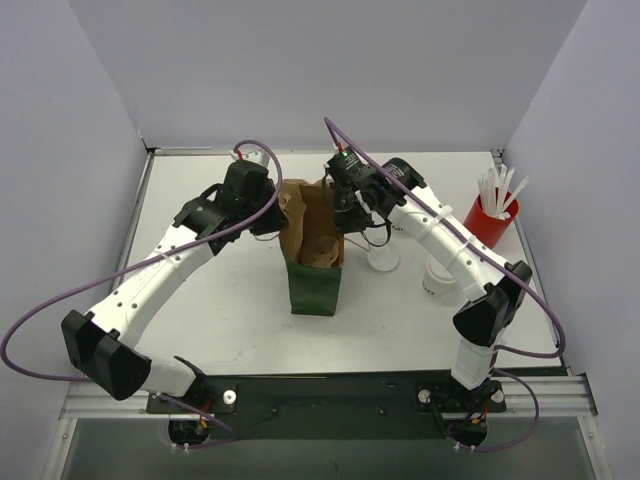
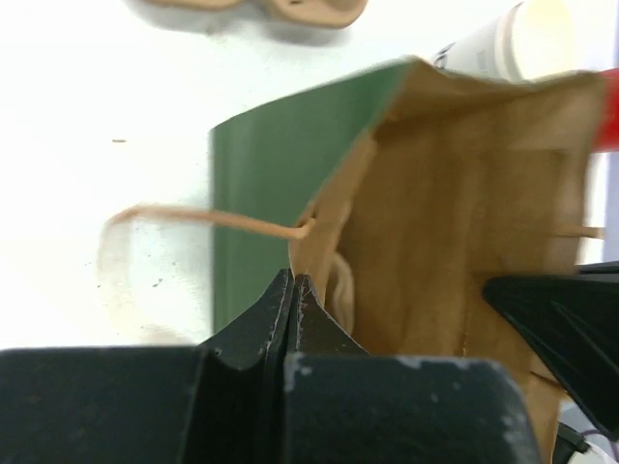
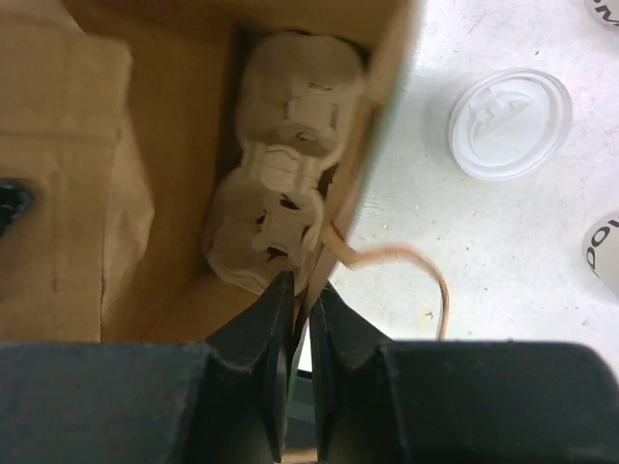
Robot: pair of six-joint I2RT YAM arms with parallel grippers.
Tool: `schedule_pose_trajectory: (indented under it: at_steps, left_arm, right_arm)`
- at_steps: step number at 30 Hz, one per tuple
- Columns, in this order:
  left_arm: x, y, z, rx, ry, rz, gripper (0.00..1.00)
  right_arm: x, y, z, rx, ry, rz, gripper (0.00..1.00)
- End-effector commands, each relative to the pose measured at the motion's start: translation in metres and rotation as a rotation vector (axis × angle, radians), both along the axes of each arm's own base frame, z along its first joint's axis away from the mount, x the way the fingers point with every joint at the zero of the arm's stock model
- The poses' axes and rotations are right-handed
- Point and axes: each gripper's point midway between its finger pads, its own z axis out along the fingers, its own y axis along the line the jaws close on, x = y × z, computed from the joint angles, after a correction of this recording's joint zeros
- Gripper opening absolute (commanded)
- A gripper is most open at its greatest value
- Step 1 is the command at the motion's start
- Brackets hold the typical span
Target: Pack the takeout coffee
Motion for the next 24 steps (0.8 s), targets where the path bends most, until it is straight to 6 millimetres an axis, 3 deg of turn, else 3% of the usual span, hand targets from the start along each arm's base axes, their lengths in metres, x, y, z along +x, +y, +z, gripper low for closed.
schedule_pose_trajectory:
  at_steps: [1, 5, 10, 14, 19, 22, 24]
  left_arm:
    - [0.007, -0.002, 0.001, -0.005, -0.018, -0.008, 0.00]
    - [0.007, 0.001, 0.039, -0.023, -0.086, -0.010, 0.00]
    - [-0.001, 0.003, 0.057, -0.051, -0.111, -0.015, 0.00]
    - [0.001, 0.004, 0.040, -0.025, -0.078, -0.008, 0.00]
    - [0.010, -0.001, -0.018, 0.036, 0.021, -0.016, 0.00]
    - [0.011, -0.005, -0.024, 0.036, 0.030, -0.038, 0.01]
    - [0.011, -0.007, -0.015, 0.022, 0.008, -0.049, 0.08]
  right_arm:
    - [0.011, 0.010, 0.007, 0.041, -0.019, 0.011, 0.09]
    - [0.010, 0.008, 0.040, 0.080, -0.080, 0.023, 0.10]
    - [0.005, 0.002, 0.064, 0.112, -0.123, 0.020, 0.11]
    - [0.006, 0.004, 0.042, 0.078, -0.074, 0.018, 0.11]
    - [0.014, 0.011, -0.018, 0.014, 0.028, 0.016, 0.16]
    - [0.014, 0.013, -0.022, 0.009, 0.038, 0.027, 0.27]
    - [0.015, 0.011, -0.012, 0.021, 0.009, 0.028, 0.36]
